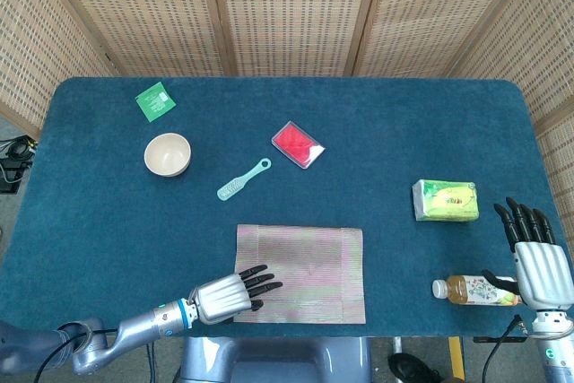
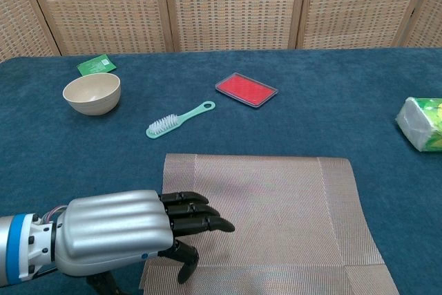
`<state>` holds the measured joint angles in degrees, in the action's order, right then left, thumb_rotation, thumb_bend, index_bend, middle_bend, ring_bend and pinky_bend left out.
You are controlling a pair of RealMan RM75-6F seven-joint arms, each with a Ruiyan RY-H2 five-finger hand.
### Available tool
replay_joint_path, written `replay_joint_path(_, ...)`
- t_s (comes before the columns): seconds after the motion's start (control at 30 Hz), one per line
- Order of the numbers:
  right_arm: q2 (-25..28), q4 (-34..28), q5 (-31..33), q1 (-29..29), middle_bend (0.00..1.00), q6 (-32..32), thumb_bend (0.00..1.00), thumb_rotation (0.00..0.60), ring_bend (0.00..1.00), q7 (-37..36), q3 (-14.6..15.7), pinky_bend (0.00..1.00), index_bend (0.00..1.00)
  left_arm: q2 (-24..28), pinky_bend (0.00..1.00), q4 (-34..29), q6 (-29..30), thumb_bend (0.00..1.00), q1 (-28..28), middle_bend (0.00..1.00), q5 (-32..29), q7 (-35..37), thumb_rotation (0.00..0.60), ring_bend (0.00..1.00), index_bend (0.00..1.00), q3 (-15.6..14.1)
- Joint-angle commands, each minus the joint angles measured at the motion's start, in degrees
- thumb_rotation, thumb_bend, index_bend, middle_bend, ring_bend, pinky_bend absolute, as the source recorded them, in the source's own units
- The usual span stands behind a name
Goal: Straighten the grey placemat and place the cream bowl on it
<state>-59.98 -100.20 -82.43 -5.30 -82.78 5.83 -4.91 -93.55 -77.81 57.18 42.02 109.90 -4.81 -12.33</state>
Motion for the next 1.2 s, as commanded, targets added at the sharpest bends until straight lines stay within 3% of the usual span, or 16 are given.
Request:
replay_joint_path(0.03, -0.01, 0.01, 0.00, 0.00, 0.00, -0.03, 0.00, 0.600, 0.00, 0.05, 0.00, 0.00, 0.00, 0.15, 0.00, -0.29, -0.13, 0.12, 0.11, 0.00, 0.13, -0.66, 0.600, 0.00, 0.43, -0.24)
replay_joint_path(0.33, 0.03, 0.02, 0.05, 0.04, 0.00, -0.12, 0.00, 0.600, 0.00, -0.11, -0.02, 0.00, 0.00, -0.59, 0.00, -0.16, -0.94, 0.12, 0.42, 0.00, -1.19, -1.18, 0.600, 0.00, 0.43, 0.35)
replay_joint_path(0.53, 0.02, 0.02, 0.00, 0.01, 0.00, -0.06, 0.00, 0.600, 0.00, -0.11, 0.03, 0.00, 0.00, -0.75, 0.00, -0.14, -0.97, 0.33, 0.67, 0.00, -1.65, -1.24, 0.600, 0.00, 0.43, 0.48)
replay_joint_path(0.97, 0.19, -0.06, -0.22, 0.03, 0.00, -0.12, 0.00, 0.600, 0.00, -0.48, 0.11, 0.00, 0.00, -1.51, 0.00, 0.01, -1.14, 0.39, 1.06, 0.00, -2.73, -1.81, 0.600, 0.00, 0.43, 1.05)
replay_joint_path(1.2, 0.32, -0.20, -0.67, 0.16, 0.00, -0.42, 0.00, 0.600, 0.00, -0.74, 0.24, 0.00, 0.00, -2.81, 0.00, 0.17, -0.72, 0.53, 0.58, 0.00, -4.58, -2.27, 0.600, 0.00, 0.58, 2.49)
